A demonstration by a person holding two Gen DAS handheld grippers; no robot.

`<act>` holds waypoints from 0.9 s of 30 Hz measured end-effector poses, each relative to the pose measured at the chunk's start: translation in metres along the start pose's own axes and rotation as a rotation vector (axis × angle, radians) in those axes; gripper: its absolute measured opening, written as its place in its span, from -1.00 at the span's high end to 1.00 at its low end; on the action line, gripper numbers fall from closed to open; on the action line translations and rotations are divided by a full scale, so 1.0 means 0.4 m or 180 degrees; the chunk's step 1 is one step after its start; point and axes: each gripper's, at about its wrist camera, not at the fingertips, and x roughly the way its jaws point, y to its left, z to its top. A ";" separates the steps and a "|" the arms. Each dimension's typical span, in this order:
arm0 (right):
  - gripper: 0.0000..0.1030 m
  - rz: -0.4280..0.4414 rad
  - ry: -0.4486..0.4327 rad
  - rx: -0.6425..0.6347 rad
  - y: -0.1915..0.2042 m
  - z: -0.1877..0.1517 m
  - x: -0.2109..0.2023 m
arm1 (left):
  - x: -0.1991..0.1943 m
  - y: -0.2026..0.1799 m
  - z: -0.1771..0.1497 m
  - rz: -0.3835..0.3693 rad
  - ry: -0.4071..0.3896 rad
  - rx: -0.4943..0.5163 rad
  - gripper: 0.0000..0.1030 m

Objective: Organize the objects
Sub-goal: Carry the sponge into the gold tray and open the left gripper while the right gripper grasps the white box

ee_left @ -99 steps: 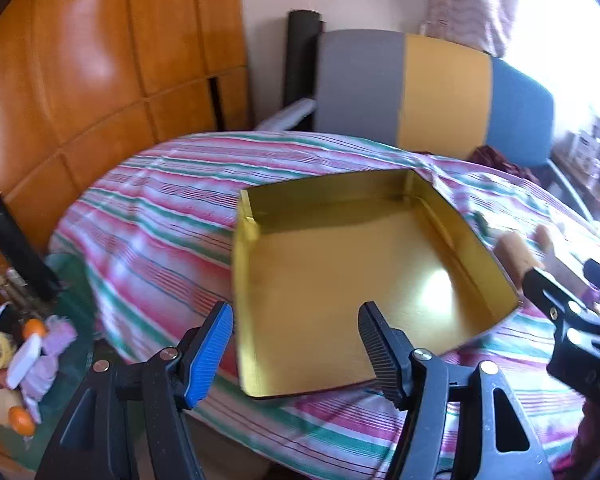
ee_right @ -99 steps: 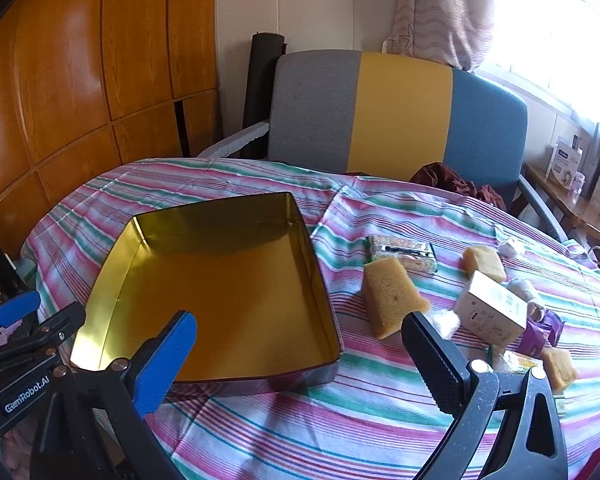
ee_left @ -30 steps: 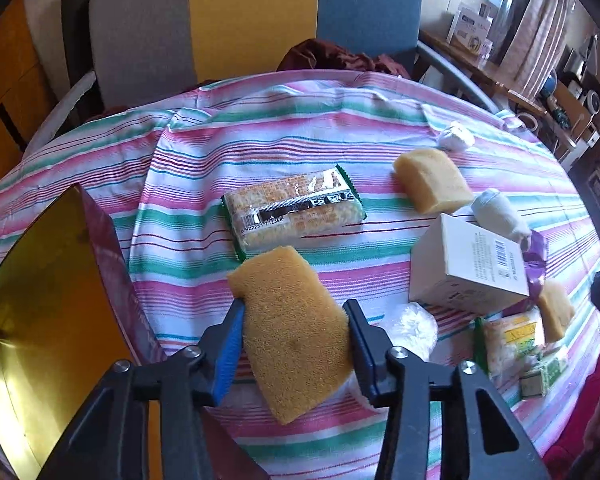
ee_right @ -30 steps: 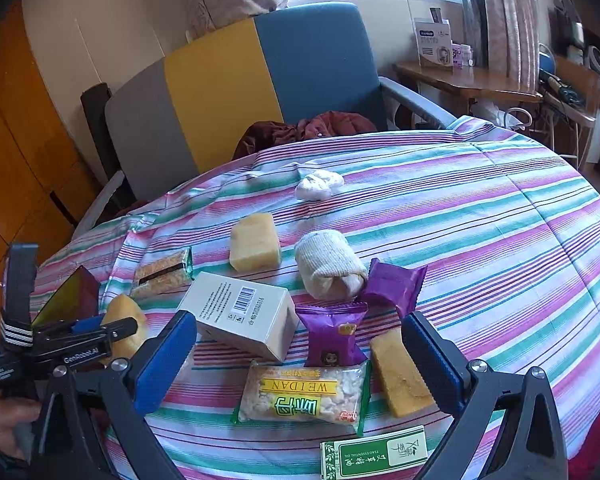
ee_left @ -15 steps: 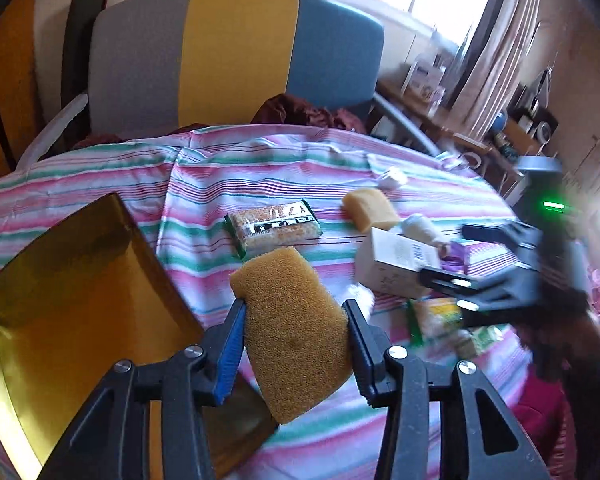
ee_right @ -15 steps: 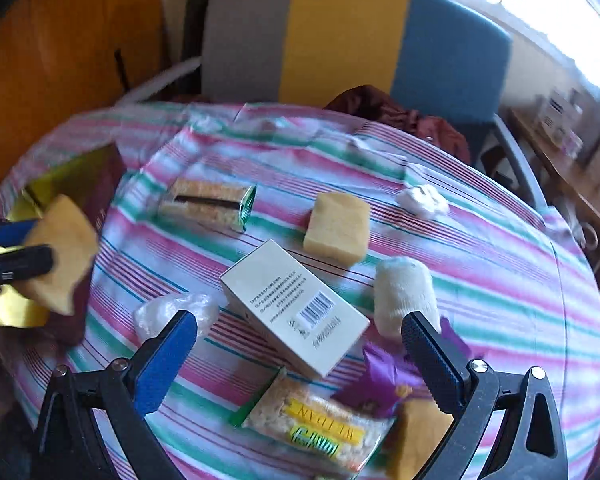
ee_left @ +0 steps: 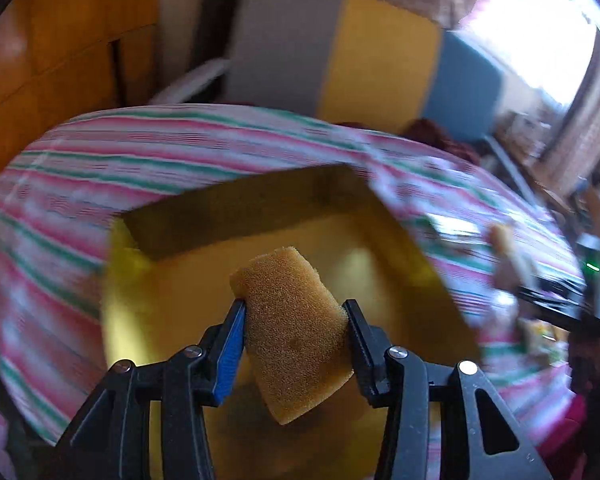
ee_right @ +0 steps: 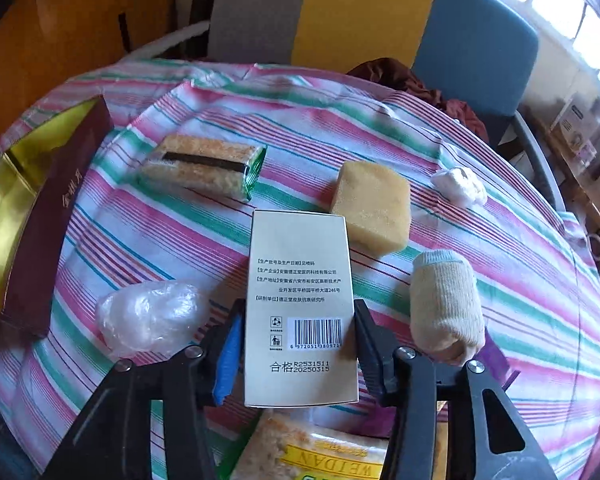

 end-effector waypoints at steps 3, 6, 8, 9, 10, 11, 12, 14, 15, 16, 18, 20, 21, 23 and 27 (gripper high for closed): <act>0.02 0.0012 -0.0066 0.0084 -0.002 -0.003 -0.003 | 0.037 0.092 0.028 0.0335 0.0045 -0.0035 0.07; 0.02 0.0042 -0.0092 0.0121 -0.005 -0.003 -0.003 | 0.066 0.127 0.044 0.0472 0.0061 -0.0044 0.07; 0.02 0.0051 -0.0106 0.0126 -0.005 -0.005 -0.004 | 0.087 0.131 0.057 0.0549 0.0064 0.0043 0.07; 0.01 0.0058 -0.0111 0.0126 -0.007 -0.004 -0.002 | 0.101 0.136 0.064 0.0610 0.0080 0.0084 0.07; 0.02 0.0062 -0.0118 0.0124 -0.008 -0.005 -0.002 | 0.116 0.141 0.070 0.0632 0.0105 0.0098 0.07; 0.02 0.0064 -0.0124 0.0118 -0.008 -0.006 -0.002 | 0.133 0.145 0.077 0.0643 0.0147 0.0114 0.07; 0.02 0.0064 -0.0128 0.0112 -0.007 -0.006 -0.002 | 0.145 0.145 0.081 0.0673 0.0180 0.0138 0.06; 0.02 0.0069 -0.0135 0.0101 -0.008 -0.006 -0.002 | 0.175 0.146 0.090 0.0758 0.0235 0.0218 0.05; 0.02 0.0071 -0.0138 0.0101 -0.009 -0.006 -0.002 | 0.184 0.150 0.094 0.0797 0.0235 0.0228 0.04; 0.02 0.0072 -0.0143 0.0099 -0.009 -0.006 -0.002 | 0.191 0.152 0.099 0.0825 0.0247 0.0231 0.01; 0.02 0.0072 -0.0148 0.0087 -0.009 -0.006 -0.001 | 0.210 0.164 0.108 0.0910 0.0305 0.0217 -0.07; 0.02 0.0070 -0.0153 0.0077 -0.009 -0.005 0.000 | 0.221 0.177 0.114 0.0894 0.0339 0.0165 -0.12; 0.02 0.0070 -0.0154 0.0075 -0.009 -0.005 0.001 | 0.216 0.181 0.117 0.0873 0.0329 0.0129 -0.15; 0.02 0.0067 -0.0157 0.0072 -0.009 -0.005 0.001 | 0.202 0.185 0.115 0.0818 0.0294 0.0073 -0.23; 0.02 0.0052 -0.0162 0.0078 -0.007 -0.007 0.001 | 0.169 0.188 0.108 0.0712 0.0234 -0.0017 -0.32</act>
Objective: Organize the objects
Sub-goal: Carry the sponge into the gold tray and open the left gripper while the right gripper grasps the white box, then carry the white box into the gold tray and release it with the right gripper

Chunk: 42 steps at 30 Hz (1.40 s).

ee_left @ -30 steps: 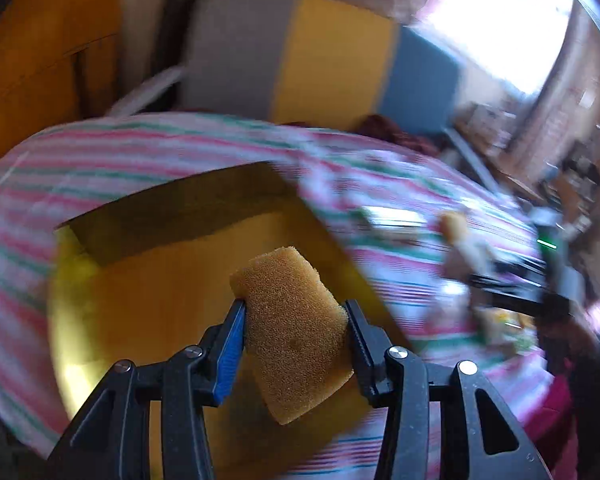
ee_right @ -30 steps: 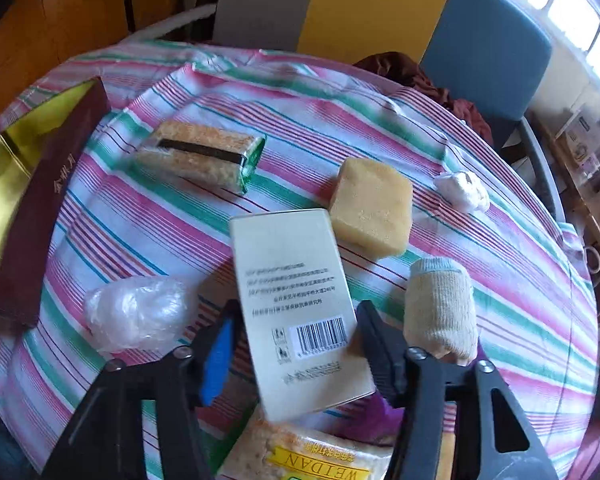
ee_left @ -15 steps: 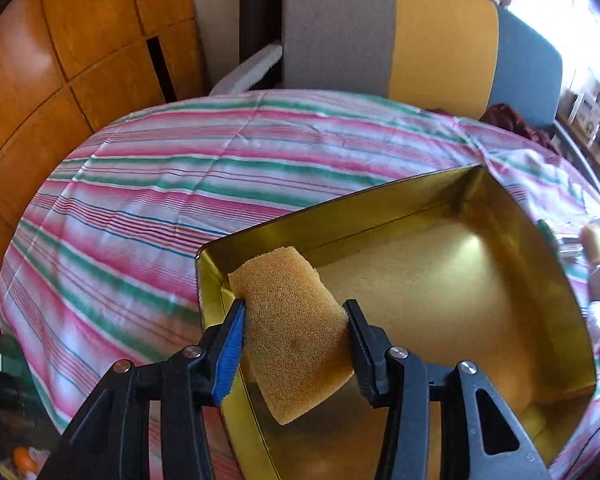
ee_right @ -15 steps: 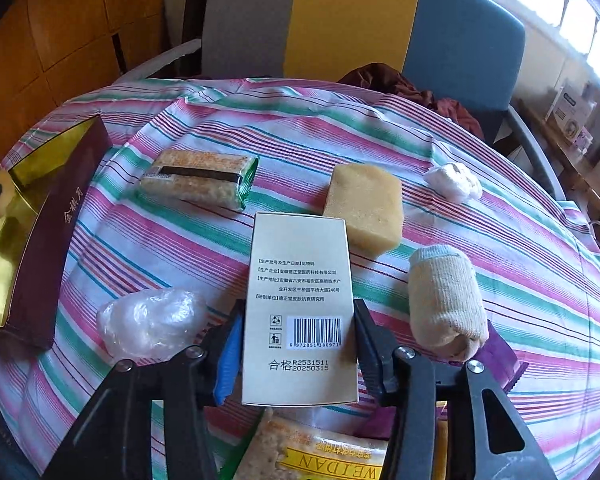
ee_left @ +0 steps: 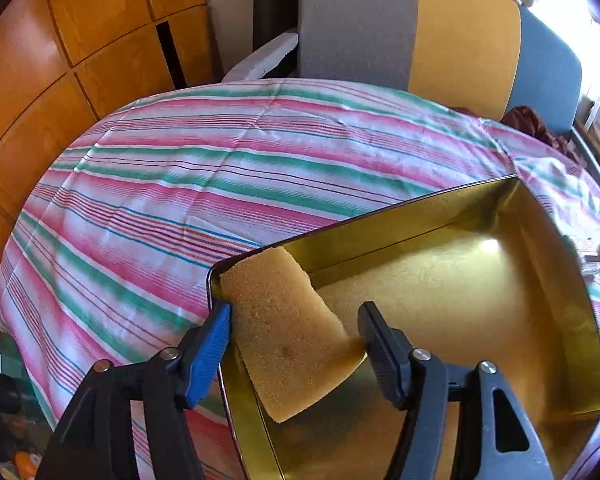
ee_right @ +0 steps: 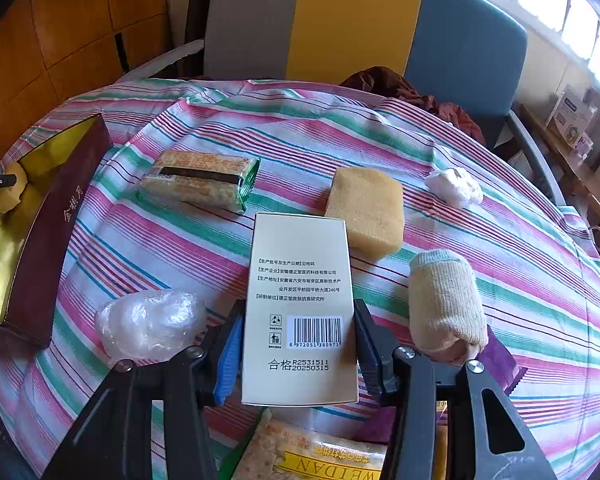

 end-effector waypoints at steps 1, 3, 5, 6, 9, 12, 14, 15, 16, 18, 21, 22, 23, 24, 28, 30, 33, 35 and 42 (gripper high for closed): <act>0.02 -0.0005 -0.0001 0.0004 0.000 0.000 0.000 | -0.013 0.000 -0.003 -0.0018 -0.0037 0.0006 -0.39; 0.02 -0.0014 -0.0004 0.0018 -0.001 0.002 0.001 | -0.031 0.001 -0.011 -0.0026 -0.0095 0.0009 -0.48; 0.01 -0.0024 -0.0007 0.0024 0.000 0.001 0.001 | -0.029 0.003 -0.014 -0.0032 -0.0081 -0.0008 -0.49; 0.01 -0.0034 -0.0011 0.0023 0.001 0.001 0.001 | -0.024 0.003 -0.014 0.0048 -0.0069 -0.0018 -0.49; 0.01 -0.0065 -0.0015 0.0031 0.002 0.001 0.001 | -0.031 0.003 -0.013 0.0102 -0.0135 -0.0058 -0.49; 0.01 -0.0085 -0.0019 0.0050 -0.002 -0.001 0.001 | -0.070 -0.004 -0.020 0.0155 -0.0289 -0.0094 -0.49; 0.01 -0.0097 -0.0025 0.0048 -0.003 -0.001 0.002 | -0.104 -0.009 -0.032 0.0201 -0.0400 -0.0147 -0.49; 0.01 -0.0101 -0.0027 0.0046 -0.003 -0.001 0.002 | -0.117 -0.008 -0.039 0.0221 -0.0441 -0.0195 -0.49; 0.01 -0.0107 -0.0029 0.0045 -0.003 -0.001 0.001 | -0.132 -0.009 -0.049 0.0213 -0.0475 -0.0248 -0.49; 0.01 -0.0122 -0.0039 0.0048 -0.004 -0.002 0.001 | -0.156 -0.012 -0.070 0.0213 -0.0525 -0.0342 -0.49; 0.01 -0.0130 -0.0063 0.0085 -0.011 0.000 -0.002 | -0.196 -0.035 -0.117 0.0141 -0.0598 -0.0399 -0.47; 0.01 -0.0127 -0.0078 0.0094 -0.012 0.001 -0.004 | -0.203 -0.041 -0.127 0.0122 -0.0605 -0.0401 -0.43; 0.01 -0.0118 -0.0090 0.0104 -0.013 0.001 -0.006 | -0.214 -0.051 -0.140 0.0086 -0.0608 -0.0390 -0.38; 0.01 -0.0113 -0.0099 0.0110 -0.013 0.002 -0.007 | -0.226 -0.060 -0.150 0.0070 -0.0607 -0.0381 -0.35; 0.01 -0.0140 -0.0133 0.0150 -0.017 0.005 -0.012 | -0.270 -0.085 -0.180 0.0048 -0.0658 -0.0407 -0.32; 0.01 -0.0179 -0.0171 0.0197 -0.025 0.007 -0.020 | -0.295 -0.091 -0.193 0.0034 -0.0693 -0.0437 -0.32; 0.01 -0.0238 -0.0244 0.0336 -0.044 0.018 -0.044 | -0.322 -0.093 -0.206 -0.0071 -0.0734 -0.0440 -0.32; 0.01 -0.0281 -0.0322 0.0410 -0.049 0.033 -0.076 | -0.339 -0.094 -0.215 -0.0081 -0.0780 -0.0413 -0.32; 0.01 -0.0123 -0.0597 0.0211 0.078 0.118 -0.215 | -0.349 -0.054 -0.250 -0.0229 -0.0748 -0.0539 -0.32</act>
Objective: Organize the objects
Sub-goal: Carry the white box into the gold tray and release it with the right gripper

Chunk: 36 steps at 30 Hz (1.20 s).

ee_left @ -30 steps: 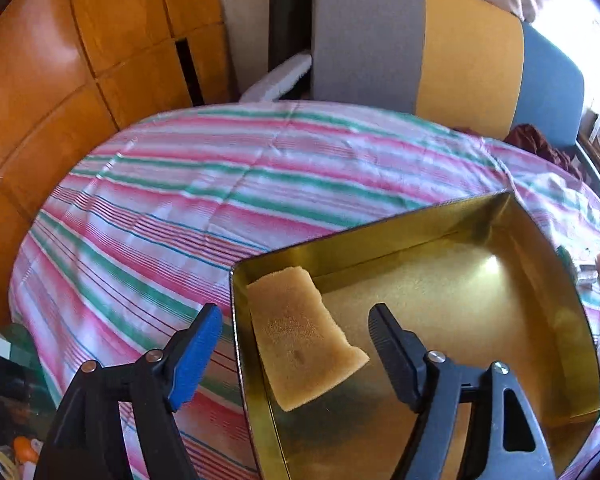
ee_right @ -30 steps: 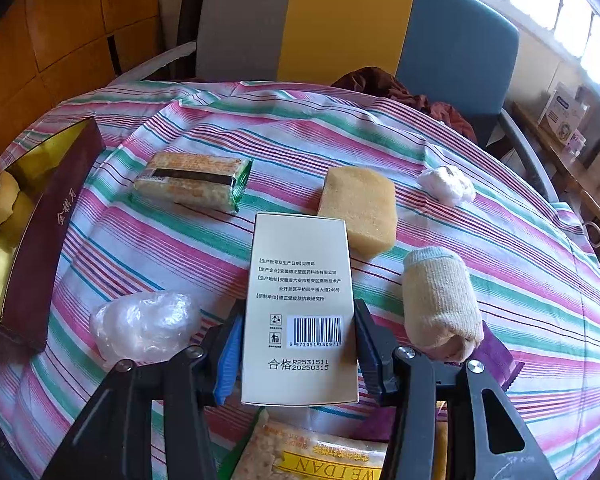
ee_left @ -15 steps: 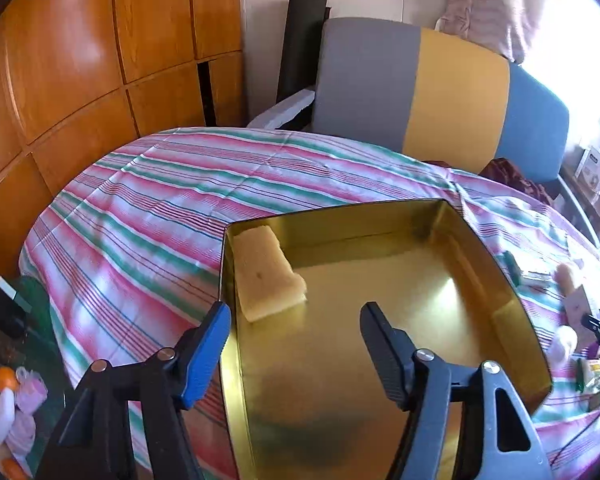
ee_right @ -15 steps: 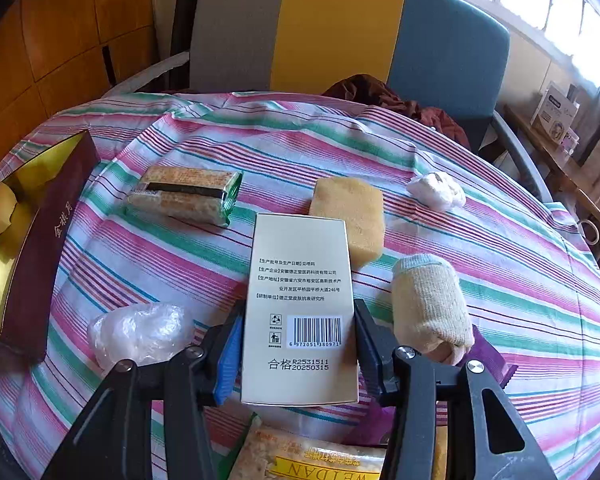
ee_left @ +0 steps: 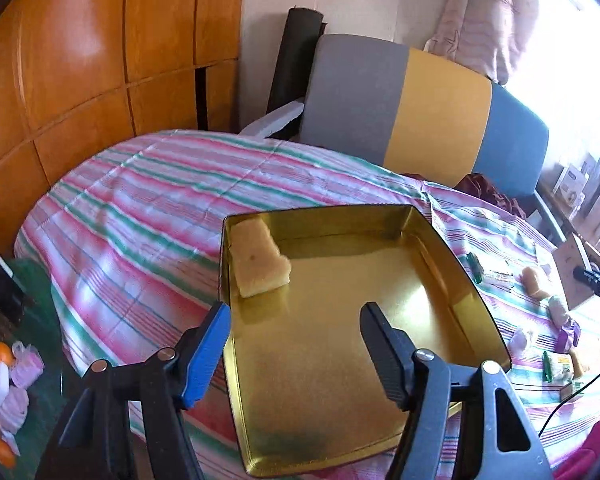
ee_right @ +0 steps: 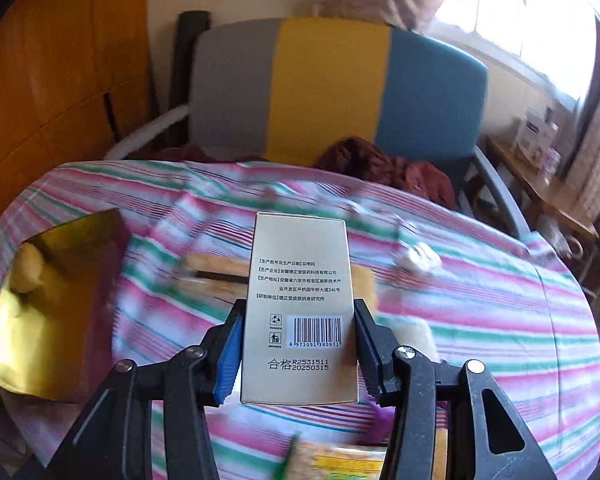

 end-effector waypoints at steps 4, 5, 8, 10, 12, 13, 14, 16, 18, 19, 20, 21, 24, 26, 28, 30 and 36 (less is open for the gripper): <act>0.01 0.0465 0.0045 -0.0238 0.170 0.043 -0.026 | -0.002 0.062 -0.023 0.0006 0.0039 -0.0180 -0.32; 0.01 0.0589 0.0087 -0.0303 0.216 0.046 -0.024 | -0.002 0.082 -0.030 0.0042 0.0056 -0.0225 -0.32; 0.01 0.0941 0.0264 -0.0536 0.383 0.042 -0.003 | -0.003 0.139 -0.050 0.0095 0.0109 -0.0360 -0.32; 0.01 0.1144 0.0452 -0.0644 0.496 0.032 0.026 | -0.008 0.181 -0.066 0.0132 0.0140 -0.0486 -0.32; 0.01 0.1288 0.0658 -0.0697 0.595 0.017 0.061 | -0.013 0.220 -0.079 0.0107 0.0167 -0.0616 -0.32; 0.01 0.1330 0.0788 -0.0731 0.649 0.009 0.086 | -0.014 0.234 -0.084 0.0096 0.0170 -0.0652 -0.32; 0.01 0.1342 0.0898 -0.0767 0.694 0.001 0.108 | -0.017 0.247 -0.089 0.0093 0.0165 -0.0680 -0.31; 0.01 0.1351 0.1090 -0.0819 0.779 -0.018 0.146 | -0.019 0.267 -0.094 0.0102 0.0154 -0.0737 -0.30; 0.01 0.1323 0.1202 -0.0843 0.842 -0.028 0.175 | -0.017 0.281 -0.097 0.0088 0.0161 -0.0783 -0.30; 0.01 0.1285 0.1236 -0.0828 0.871 -0.028 0.191 | -0.016 0.286 -0.099 0.0091 0.0159 -0.0803 -0.30; 0.01 0.1274 0.1273 -0.0772 0.895 -0.025 0.208 | -0.015 0.289 -0.100 0.0081 0.0158 -0.0814 -0.30; 0.01 0.1341 0.1298 -0.0687 0.914 -0.022 0.221 | -0.013 0.292 -0.101 0.0070 0.0155 -0.0820 -0.30; -0.06 0.1609 0.1335 -0.0345 0.931 -0.008 0.239 | -0.008 0.296 -0.107 0.0067 0.0166 -0.0827 -0.30; -0.23 0.1739 0.1317 -0.0191 0.927 -0.004 0.232 | -0.006 0.294 -0.110 0.0030 0.0166 -0.0831 -0.30; -0.31 0.1831 0.1245 -0.0170 0.915 -0.006 0.214 | -0.003 0.289 -0.111 0.0018 0.0164 -0.0802 -0.30; -0.35 0.1844 0.1167 -0.0187 0.897 -0.009 0.189 | -0.004 0.282 -0.112 -0.0002 0.0157 -0.0777 -0.30; -0.48 0.1640 0.0778 -0.0342 0.795 -0.028 0.095 | -0.011 0.238 -0.110 -0.0065 0.0148 -0.0609 -0.22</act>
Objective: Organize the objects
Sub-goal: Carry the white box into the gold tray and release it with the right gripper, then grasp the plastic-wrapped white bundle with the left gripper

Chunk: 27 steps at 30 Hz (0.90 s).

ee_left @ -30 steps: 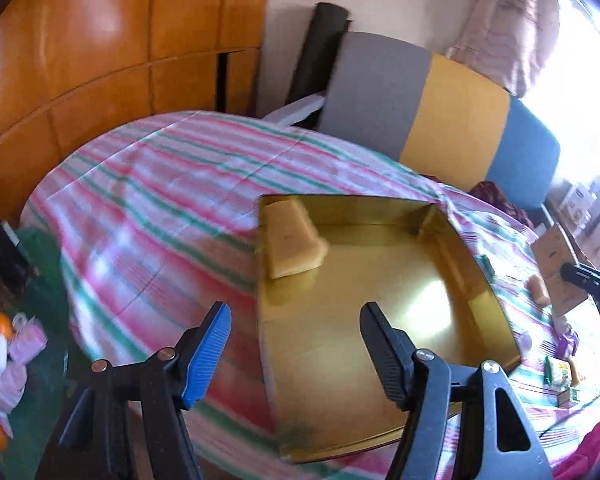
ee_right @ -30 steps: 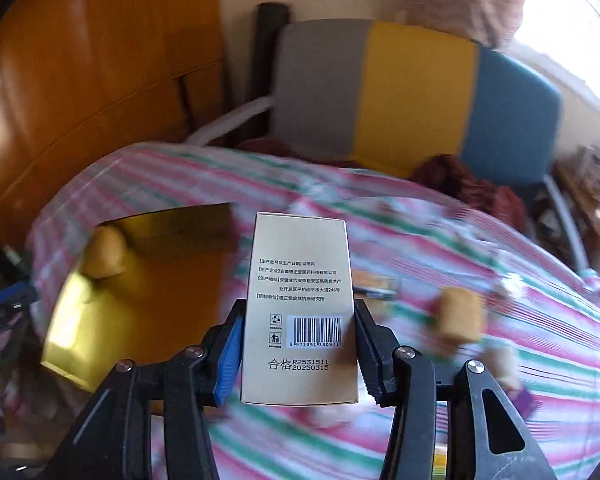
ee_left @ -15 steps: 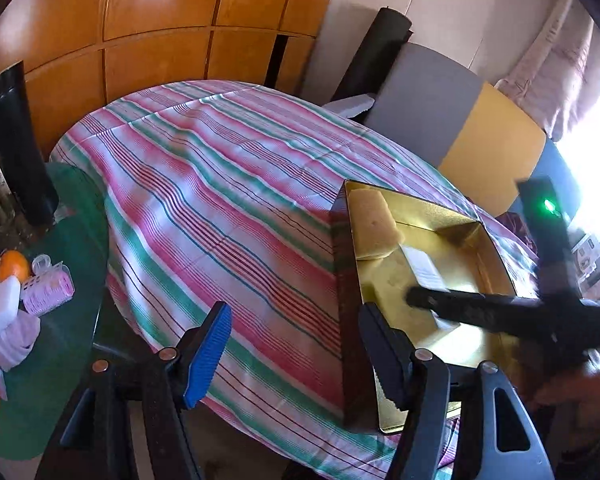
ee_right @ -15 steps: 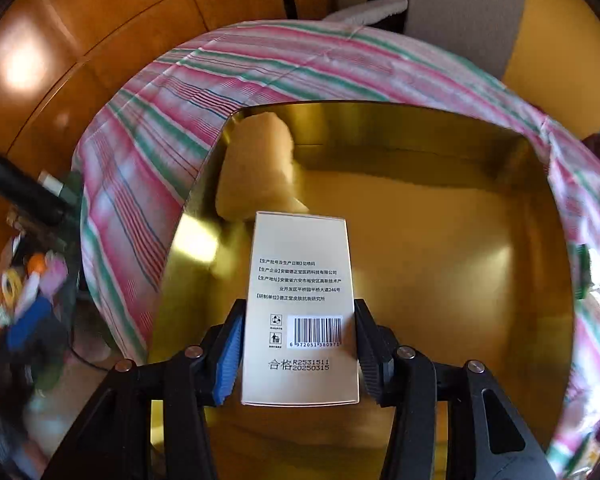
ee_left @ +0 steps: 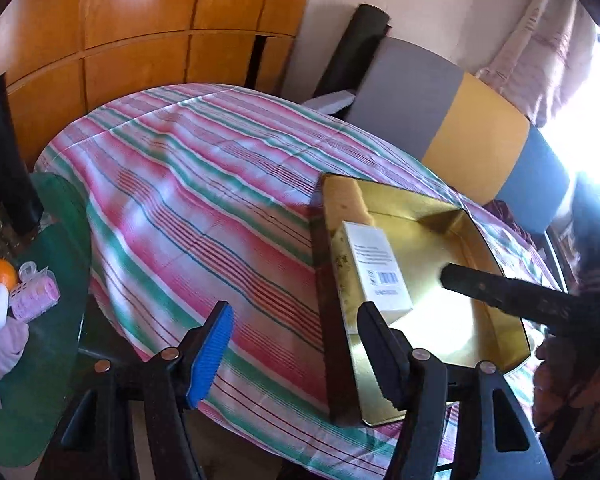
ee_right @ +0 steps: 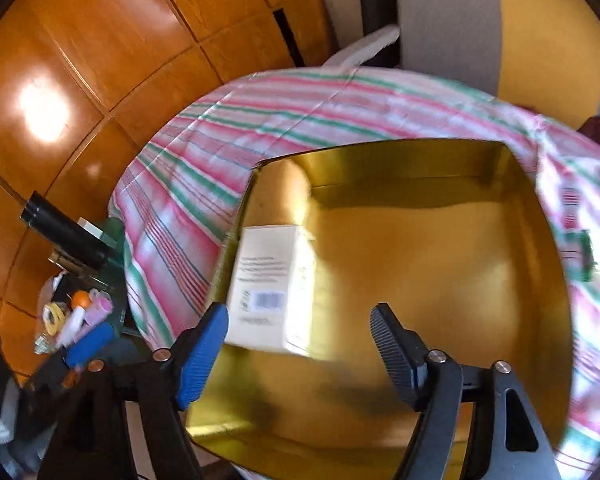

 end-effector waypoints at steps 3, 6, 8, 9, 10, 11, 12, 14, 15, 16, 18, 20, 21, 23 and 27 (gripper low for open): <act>-0.57 -0.0141 -0.0169 -0.0046 -0.039 -0.036 -0.064 | 0.004 -0.032 -0.004 -0.0059 0.0032 0.0102 -0.18; -0.63 -0.0239 -0.0334 0.0034 -0.097 -0.076 -0.131 | 0.007 -0.079 -0.005 -0.0117 0.0058 0.0253 -0.17; -0.67 -0.0319 -0.0414 0.0146 -0.148 -0.102 -0.174 | 0.007 -0.120 -0.002 -0.0189 0.0057 0.0403 -0.16; -0.68 -0.0359 -0.0446 0.0192 -0.169 -0.114 -0.190 | 0.006 -0.143 0.000 -0.0232 0.0049 0.0480 -0.16; -0.69 -0.0411 -0.0475 0.0256 -0.197 -0.127 -0.212 | 0.005 -0.173 0.001 -0.0279 0.0045 0.0582 -0.16; -0.69 -0.0457 -0.0501 0.0330 -0.224 -0.141 -0.231 | 0.007 -0.202 0.002 -0.0338 0.0060 0.0691 -0.16; -0.69 -0.0496 -0.0523 0.0403 -0.251 -0.157 -0.252 | 0.008 -0.226 0.002 -0.0396 0.0073 0.0778 -0.16; -0.70 -0.0605 -0.0560 0.0561 -0.310 -0.190 -0.296 | 0.008 -0.290 -0.004 -0.0541 0.0071 0.0995 -0.16; -0.70 -0.0663 -0.0575 0.0635 -0.339 -0.204 -0.318 | 0.008 -0.315 -0.007 -0.0592 0.0088 0.1081 -0.16; -0.70 -0.0727 -0.0596 0.0707 -0.370 -0.222 -0.342 | 0.008 -0.352 -0.013 -0.0675 0.0105 0.1197 -0.16; -0.71 -0.0882 -0.0631 0.0865 -0.433 -0.257 -0.389 | 0.006 -0.418 -0.031 -0.0833 0.0126 0.1388 -0.16; -0.71 -0.1046 -0.0660 0.1064 -0.500 -0.297 -0.439 | 0.004 -0.470 -0.045 -0.0934 0.0166 0.1525 -0.16; -0.71 -0.1126 -0.0680 0.1164 -0.534 -0.315 -0.464 | 0.006 -0.497 -0.052 -0.0974 0.0181 0.1593 -0.16; -0.74 -0.1343 -0.0732 0.1395 -0.605 -0.357 -0.520 | 0.007 -0.552 -0.068 -0.1085 0.0226 0.1752 -0.16; -0.77 -0.1665 -0.0821 0.1870 -0.733 -0.438 -0.605 | 0.007 -0.670 -0.110 -0.1268 0.0295 0.2106 -0.16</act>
